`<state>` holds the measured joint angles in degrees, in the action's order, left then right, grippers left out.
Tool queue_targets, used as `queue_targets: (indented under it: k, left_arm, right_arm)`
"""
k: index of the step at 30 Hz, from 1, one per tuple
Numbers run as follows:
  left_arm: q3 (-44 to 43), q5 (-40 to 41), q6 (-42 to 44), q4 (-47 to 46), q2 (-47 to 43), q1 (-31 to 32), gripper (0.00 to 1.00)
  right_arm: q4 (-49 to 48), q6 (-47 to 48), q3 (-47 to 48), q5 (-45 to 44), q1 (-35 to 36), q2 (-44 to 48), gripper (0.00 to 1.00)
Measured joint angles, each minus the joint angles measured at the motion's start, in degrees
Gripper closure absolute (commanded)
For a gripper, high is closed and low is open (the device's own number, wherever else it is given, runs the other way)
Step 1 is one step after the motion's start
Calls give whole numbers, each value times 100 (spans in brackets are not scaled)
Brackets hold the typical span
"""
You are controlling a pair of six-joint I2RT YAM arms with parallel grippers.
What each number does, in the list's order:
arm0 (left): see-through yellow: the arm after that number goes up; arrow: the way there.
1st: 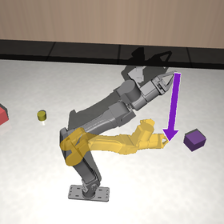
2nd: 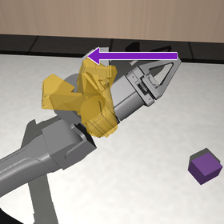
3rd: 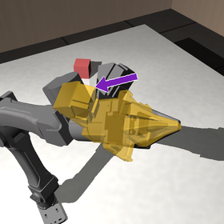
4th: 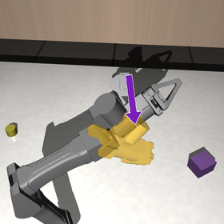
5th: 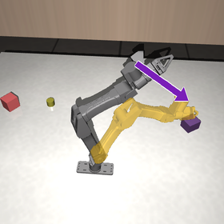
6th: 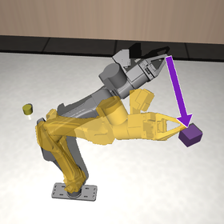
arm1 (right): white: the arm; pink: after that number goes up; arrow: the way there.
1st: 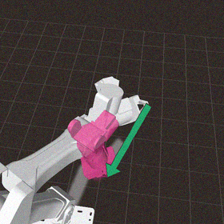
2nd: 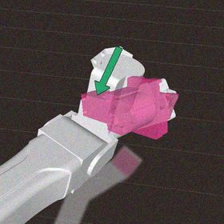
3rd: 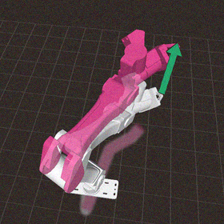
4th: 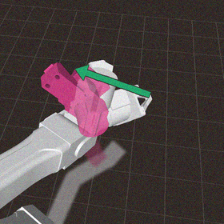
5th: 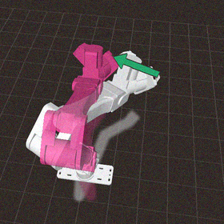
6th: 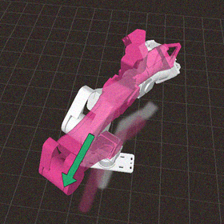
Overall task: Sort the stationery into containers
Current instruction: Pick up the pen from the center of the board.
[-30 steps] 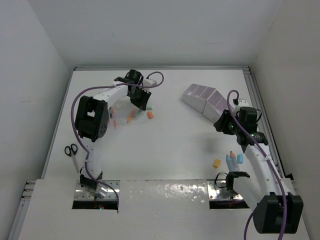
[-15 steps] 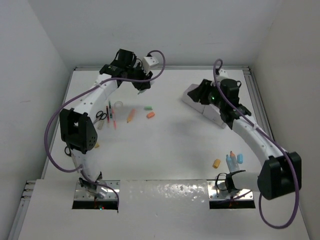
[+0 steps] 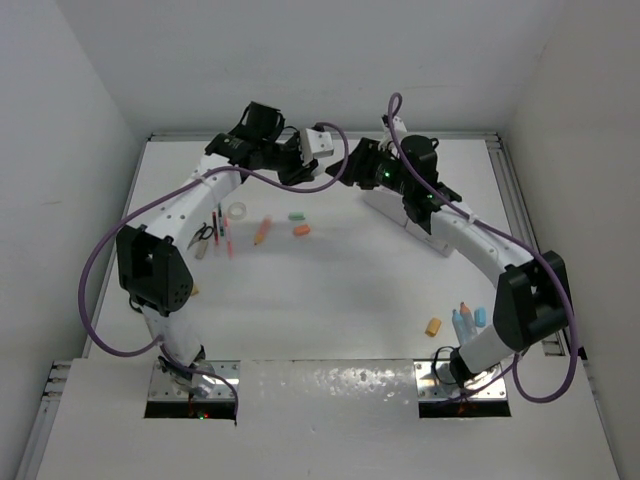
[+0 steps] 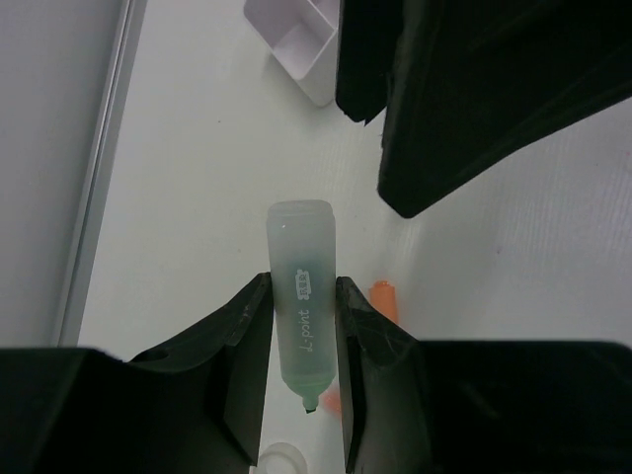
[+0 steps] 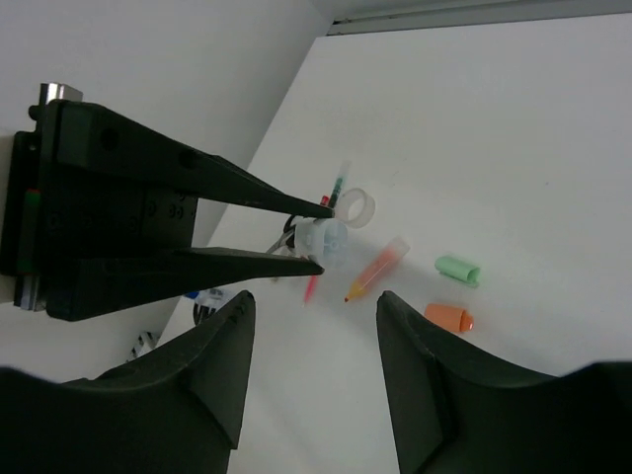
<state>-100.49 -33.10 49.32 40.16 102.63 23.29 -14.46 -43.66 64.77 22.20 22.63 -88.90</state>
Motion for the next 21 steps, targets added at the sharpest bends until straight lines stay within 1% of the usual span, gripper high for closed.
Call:
queue_targets:
  k: [6,21]
  left_arm:
    - [17,-70,39,4,0,66,100]
    - [192,-94,-17,37,0,186,100]
  right_arm:
    - [-162,-122,0,44,9,-236,53]
    - [-439,-376,83,149,149,-774,55]
